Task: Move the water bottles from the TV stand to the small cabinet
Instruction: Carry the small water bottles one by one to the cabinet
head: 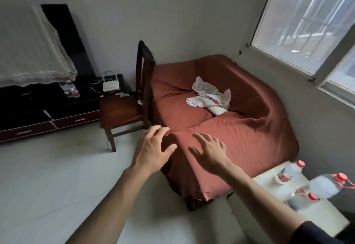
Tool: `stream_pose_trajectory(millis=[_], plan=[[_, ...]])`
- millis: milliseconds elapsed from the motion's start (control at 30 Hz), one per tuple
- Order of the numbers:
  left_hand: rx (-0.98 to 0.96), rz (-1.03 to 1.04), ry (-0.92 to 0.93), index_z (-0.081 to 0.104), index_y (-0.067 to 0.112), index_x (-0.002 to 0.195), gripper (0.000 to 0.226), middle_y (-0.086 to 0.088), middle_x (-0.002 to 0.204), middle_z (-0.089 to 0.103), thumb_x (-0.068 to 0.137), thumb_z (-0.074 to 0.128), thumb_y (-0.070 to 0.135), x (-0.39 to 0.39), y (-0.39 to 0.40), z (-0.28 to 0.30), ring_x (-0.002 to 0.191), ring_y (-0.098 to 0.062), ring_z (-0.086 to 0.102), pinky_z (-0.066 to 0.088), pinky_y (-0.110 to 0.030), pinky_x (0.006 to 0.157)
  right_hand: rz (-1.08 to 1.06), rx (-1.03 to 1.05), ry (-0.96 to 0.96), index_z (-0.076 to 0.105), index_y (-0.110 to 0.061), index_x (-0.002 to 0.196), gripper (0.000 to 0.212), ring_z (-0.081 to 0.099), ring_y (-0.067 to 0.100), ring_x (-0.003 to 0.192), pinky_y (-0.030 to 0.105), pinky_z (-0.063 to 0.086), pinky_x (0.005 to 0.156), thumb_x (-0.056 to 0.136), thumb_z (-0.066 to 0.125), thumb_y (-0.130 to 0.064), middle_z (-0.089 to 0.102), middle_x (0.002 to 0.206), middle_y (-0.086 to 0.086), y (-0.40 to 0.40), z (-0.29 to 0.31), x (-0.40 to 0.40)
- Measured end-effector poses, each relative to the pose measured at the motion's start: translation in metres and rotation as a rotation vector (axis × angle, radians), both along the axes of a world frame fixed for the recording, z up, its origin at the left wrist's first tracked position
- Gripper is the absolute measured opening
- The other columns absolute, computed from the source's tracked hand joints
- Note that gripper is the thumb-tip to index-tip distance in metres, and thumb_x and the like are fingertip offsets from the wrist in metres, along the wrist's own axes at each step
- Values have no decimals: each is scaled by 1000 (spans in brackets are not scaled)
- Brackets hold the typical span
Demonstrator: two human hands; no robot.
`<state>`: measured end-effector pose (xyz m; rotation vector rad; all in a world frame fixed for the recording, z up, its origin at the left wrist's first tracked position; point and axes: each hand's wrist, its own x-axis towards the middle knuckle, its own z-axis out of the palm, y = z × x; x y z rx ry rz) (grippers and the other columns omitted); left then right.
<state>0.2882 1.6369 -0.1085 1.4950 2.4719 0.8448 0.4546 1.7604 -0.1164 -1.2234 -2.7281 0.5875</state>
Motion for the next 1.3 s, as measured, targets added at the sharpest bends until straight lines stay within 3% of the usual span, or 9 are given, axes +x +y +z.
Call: stream_pose_trajectory(millis=[133,233,367,667,933,1167,1300], plan=[[-31,114,-13,49,25,141,57,2,148,44,91,62,50,-56,-69,-1,134,-23,45,42,-39,109,100,-45,2,39,-44,142,53,35,25,138,52,25,112,93,35,-65,39,151,-9,-56,17,-68],[-11,206,-43,47,25,143,57,2,149,43,93,61,49,-87,-113,0,134,-22,44,39,-36,108,196,-27,-8,42,-44,138,64,38,24,136,52,27,110,84,26,-73,42,148,-13,-90,23,-112],[28,333,-29,49,26,141,57,4,146,47,92,60,54,-120,-159,-2,130,-21,47,45,-38,106,290,24,-29,38,-40,145,55,37,24,135,50,25,112,93,39,-61,41,150,-11,-115,35,-161],[0,512,-86,54,24,136,52,3,140,50,91,64,49,-173,-222,-7,127,-25,46,45,-39,101,465,3,22,40,-38,144,54,35,23,139,52,24,114,94,41,-56,39,152,-9,-149,36,-249],[-110,579,-31,51,26,139,57,4,145,44,91,61,55,-246,-210,4,132,-22,42,42,-42,107,552,-67,76,44,-35,140,48,31,24,141,53,16,115,96,38,-55,40,150,-9,-121,31,-325],[-199,607,15,49,28,139,55,6,147,41,92,58,55,-300,-171,13,135,-20,39,38,-40,108,551,-78,94,48,-32,136,45,34,26,138,56,17,114,97,39,-54,46,143,-6,-66,34,-392],[-221,628,0,48,29,139,55,6,147,41,93,57,56,-331,-165,10,136,-19,38,38,-40,108,563,-101,58,43,-32,141,49,31,25,140,53,17,114,97,37,-55,41,149,-6,-59,26,-429]])
